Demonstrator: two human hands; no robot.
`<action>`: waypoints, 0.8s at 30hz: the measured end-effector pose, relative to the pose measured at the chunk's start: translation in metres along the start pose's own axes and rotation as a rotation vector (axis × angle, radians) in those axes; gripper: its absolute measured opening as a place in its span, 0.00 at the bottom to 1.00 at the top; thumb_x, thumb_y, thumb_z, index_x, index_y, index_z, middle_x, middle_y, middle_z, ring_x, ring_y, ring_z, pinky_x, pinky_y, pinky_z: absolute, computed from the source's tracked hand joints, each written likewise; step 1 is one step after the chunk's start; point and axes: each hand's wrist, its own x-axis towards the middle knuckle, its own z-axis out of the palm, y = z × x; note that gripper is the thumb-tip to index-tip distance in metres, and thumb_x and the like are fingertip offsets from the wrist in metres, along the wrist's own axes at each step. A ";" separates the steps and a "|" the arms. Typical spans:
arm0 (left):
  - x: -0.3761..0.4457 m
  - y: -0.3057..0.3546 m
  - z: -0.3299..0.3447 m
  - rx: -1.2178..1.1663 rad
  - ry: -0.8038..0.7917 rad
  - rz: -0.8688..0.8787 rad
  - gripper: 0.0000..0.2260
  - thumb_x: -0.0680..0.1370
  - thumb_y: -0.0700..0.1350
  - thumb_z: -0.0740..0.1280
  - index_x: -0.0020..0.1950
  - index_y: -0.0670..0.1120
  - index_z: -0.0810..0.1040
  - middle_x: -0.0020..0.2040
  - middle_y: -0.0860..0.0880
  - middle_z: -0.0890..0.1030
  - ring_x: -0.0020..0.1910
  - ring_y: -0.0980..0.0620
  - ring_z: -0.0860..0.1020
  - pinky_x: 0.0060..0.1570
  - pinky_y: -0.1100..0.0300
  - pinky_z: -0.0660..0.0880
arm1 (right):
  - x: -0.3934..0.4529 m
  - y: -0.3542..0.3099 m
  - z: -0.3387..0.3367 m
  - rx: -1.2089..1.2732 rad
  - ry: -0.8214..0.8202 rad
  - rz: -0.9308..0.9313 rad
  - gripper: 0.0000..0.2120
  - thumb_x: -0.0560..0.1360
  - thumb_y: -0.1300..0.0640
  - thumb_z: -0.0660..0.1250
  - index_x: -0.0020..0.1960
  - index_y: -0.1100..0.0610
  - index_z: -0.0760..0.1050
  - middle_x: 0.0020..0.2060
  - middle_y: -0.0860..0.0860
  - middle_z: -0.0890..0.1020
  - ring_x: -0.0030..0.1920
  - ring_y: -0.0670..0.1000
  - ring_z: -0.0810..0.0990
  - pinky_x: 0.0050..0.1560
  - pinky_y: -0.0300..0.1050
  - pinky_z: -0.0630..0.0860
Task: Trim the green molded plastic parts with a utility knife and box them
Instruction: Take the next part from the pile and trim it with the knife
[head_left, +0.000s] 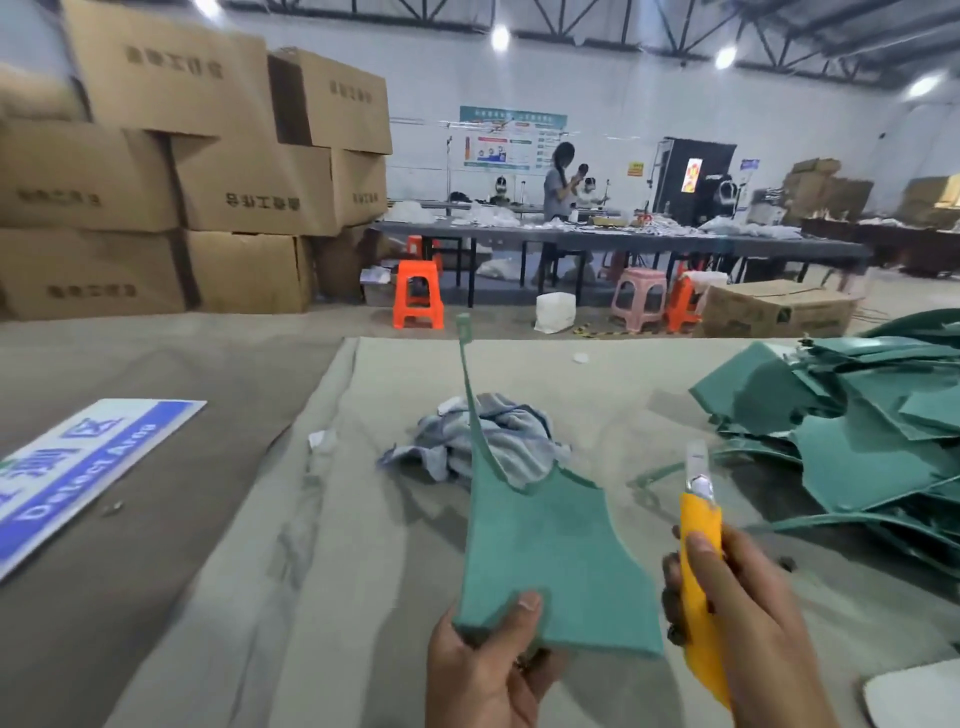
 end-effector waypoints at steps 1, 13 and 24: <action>-0.002 0.004 0.000 0.034 -0.029 0.023 0.22 0.61 0.29 0.74 0.55 0.36 0.81 0.42 0.34 0.85 0.32 0.39 0.85 0.24 0.49 0.79 | 0.003 -0.001 0.012 0.097 -0.103 0.080 0.10 0.70 0.52 0.78 0.48 0.54 0.83 0.34 0.53 0.83 0.31 0.53 0.81 0.29 0.47 0.76; 0.009 0.003 -0.006 -0.031 -0.034 0.102 0.16 0.64 0.30 0.71 0.50 0.36 0.86 0.50 0.33 0.85 0.44 0.38 0.86 0.35 0.51 0.83 | -0.001 0.028 0.081 0.111 -0.104 -0.014 0.10 0.66 0.49 0.78 0.46 0.51 0.86 0.32 0.58 0.84 0.28 0.53 0.80 0.27 0.44 0.78; 0.020 0.032 -0.019 -0.119 0.158 0.200 0.15 0.64 0.33 0.73 0.50 0.37 0.84 0.45 0.40 0.87 0.35 0.48 0.86 0.26 0.58 0.80 | -0.001 0.026 0.030 -0.367 -0.354 -0.346 0.13 0.81 0.45 0.61 0.61 0.40 0.80 0.38 0.51 0.83 0.41 0.49 0.82 0.45 0.32 0.75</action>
